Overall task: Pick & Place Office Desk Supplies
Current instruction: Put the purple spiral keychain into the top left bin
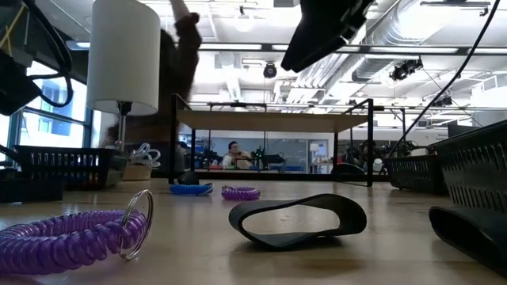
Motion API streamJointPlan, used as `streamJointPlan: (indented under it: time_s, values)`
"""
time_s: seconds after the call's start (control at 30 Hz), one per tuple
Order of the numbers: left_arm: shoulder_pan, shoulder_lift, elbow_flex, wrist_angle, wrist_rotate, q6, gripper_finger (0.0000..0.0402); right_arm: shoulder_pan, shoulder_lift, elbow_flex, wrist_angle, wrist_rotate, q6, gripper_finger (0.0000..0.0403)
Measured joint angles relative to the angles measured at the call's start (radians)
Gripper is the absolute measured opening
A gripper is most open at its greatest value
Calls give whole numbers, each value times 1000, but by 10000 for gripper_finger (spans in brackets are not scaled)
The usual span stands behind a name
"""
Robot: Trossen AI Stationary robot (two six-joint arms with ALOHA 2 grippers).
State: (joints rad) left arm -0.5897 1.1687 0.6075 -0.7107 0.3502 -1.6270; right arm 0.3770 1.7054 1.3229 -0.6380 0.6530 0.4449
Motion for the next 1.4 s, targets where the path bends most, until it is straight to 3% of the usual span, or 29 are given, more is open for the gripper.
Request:
streamJointPlan:
  time_s: [0.13, 0.3, 0.53, 0.9, 1.4]
  values:
    - [2, 0, 9, -26, -79, -34, 186, -40, 0, 0, 0, -4, -91, 278]
    - [-6, 0, 73, -182, -179, -73, 187, -91, 0, 0, 0, -6, -182, 278]
    - [-11, 0, 93, -241, -360, -52, 187, -172, 0, 0, 0, -119, -259, 278]
    - [-11, 0, 93, -230, -369, -49, 187, -246, 0, 0, -1, -234, -288, 278]
    - [-11, 0, 93, -226, -371, -48, 187, -246, 0, 0, -1, -304, -261, 278]
